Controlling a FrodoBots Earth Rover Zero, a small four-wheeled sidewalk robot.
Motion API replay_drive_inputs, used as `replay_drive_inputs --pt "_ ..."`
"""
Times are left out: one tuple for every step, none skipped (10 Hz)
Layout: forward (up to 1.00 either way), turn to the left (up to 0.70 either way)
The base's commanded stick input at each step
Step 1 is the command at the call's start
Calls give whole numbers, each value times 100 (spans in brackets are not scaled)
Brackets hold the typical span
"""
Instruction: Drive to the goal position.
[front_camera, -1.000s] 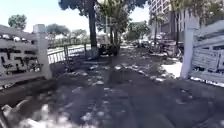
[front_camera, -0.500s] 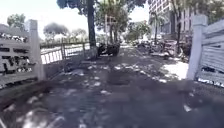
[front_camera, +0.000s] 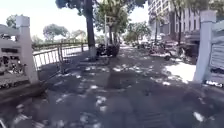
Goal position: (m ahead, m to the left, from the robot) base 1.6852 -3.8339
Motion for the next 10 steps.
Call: replay_drive_inputs --pt "45 -18" --pt "45 -17" --pt "45 -1" --pt "45 0" --pt "45 0" --pt "45 0" --pt "45 0" --pt "45 0" --pt "45 0" --pt "45 0"
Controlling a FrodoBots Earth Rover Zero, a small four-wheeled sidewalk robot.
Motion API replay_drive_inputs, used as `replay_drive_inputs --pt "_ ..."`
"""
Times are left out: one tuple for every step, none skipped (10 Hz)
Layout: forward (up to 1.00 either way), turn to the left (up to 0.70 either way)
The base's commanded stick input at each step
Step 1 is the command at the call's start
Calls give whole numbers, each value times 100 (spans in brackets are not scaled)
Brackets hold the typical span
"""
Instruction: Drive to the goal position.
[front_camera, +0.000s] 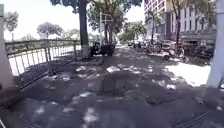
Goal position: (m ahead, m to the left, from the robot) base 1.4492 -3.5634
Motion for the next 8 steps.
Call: replay_drive_inputs --pt "45 0" --pt "45 0" --pt "45 0" --pt "45 0" --pt "45 0" --pt "45 0" --pt "45 0" --pt "45 0"
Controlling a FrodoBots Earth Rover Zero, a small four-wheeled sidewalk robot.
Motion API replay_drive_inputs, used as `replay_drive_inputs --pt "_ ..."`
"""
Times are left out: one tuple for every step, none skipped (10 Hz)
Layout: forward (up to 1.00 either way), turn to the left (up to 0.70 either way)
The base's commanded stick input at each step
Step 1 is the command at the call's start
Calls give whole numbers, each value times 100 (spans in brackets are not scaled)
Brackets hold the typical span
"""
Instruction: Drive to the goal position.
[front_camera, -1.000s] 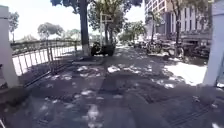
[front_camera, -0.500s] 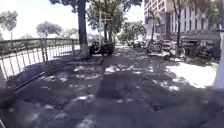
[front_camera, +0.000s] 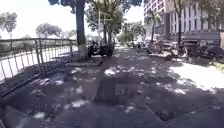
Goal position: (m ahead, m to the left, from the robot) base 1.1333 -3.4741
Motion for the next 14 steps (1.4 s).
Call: replay_drive_inputs --pt "45 0" --pt "45 0" --pt "45 0" --pt "45 0" --pt "45 0" --pt "45 0" --pt "45 0" --pt "45 0" --pt "45 0" --pt "45 0" --pt "45 0" --pt "45 0" --pt "45 0" --pt "45 0"
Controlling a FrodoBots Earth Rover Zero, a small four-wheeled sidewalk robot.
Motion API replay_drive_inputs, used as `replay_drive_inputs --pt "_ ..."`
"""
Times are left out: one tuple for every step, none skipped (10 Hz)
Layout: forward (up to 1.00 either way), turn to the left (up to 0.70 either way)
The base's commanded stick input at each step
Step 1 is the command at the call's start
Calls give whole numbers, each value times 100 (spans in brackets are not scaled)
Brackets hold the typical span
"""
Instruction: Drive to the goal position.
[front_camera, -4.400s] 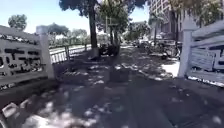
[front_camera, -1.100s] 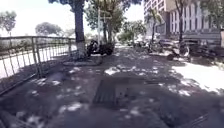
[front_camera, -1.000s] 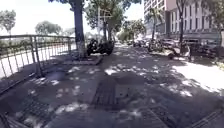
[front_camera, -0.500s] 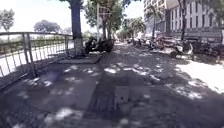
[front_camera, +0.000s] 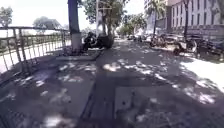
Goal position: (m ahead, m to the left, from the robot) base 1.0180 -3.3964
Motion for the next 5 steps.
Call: replay_drive_inputs --pt "45 0" --pt "45 0" --pt "45 0" --pt "45 0" --pt "45 0"
